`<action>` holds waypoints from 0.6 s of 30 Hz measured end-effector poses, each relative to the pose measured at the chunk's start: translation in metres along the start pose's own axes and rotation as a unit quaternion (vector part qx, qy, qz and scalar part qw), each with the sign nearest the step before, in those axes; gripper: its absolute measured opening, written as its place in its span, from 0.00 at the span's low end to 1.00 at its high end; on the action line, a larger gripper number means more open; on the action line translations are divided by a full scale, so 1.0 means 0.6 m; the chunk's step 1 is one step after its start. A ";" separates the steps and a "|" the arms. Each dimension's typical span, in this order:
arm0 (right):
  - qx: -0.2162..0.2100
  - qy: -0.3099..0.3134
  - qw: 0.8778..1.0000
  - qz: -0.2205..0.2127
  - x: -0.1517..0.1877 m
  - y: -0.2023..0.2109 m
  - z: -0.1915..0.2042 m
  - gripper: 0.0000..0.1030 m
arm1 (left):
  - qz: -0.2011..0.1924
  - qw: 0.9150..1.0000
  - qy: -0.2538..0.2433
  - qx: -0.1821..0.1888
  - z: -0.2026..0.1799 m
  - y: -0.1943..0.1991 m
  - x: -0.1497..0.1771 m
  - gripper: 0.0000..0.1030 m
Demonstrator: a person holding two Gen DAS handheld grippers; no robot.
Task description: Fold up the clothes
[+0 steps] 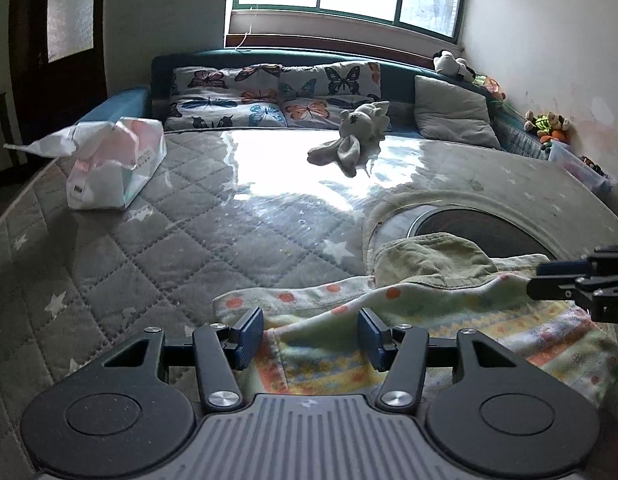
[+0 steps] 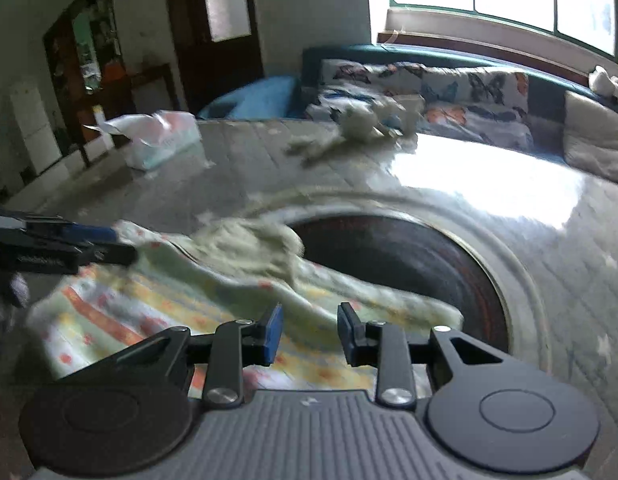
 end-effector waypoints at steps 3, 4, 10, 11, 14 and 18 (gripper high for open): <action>-0.004 0.014 1.000 0.009 -0.007 -0.022 0.017 0.34 | 0.004 1.000 -0.006 -0.008 -0.004 -0.008 -0.002 0.55; -0.002 0.018 1.000 0.015 -0.006 -0.032 0.021 0.34 | 0.006 1.000 -0.005 -0.010 -0.004 -0.010 -0.002 0.55; -0.001 0.025 0.999 0.019 -0.006 -0.034 0.033 0.36 | 0.008 1.000 -0.005 -0.018 -0.007 -0.004 0.000 0.58; -0.004 0.027 0.999 0.017 -0.006 -0.027 0.035 0.37 | 0.006 1.000 -0.006 -0.019 -0.008 -0.001 0.000 0.61; -0.014 0.037 0.999 0.012 0.001 -0.006 0.050 0.43 | 0.000 1.000 -0.004 -0.024 -0.011 0.012 0.004 0.67; -0.030 0.057 0.998 0.007 0.021 0.019 0.081 0.44 | -0.008 0.999 0.001 -0.033 -0.014 0.038 0.015 0.70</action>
Point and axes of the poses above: each gripper's, at about its wrist camera, not at the fingertips, and y roughly against the way its jaws point, z to its left, x to its underside, the point moved 8 cm from there along -y, roughly the way its jaws point, and after that the axes turned 1 degree about x, right-handed, at the moved point
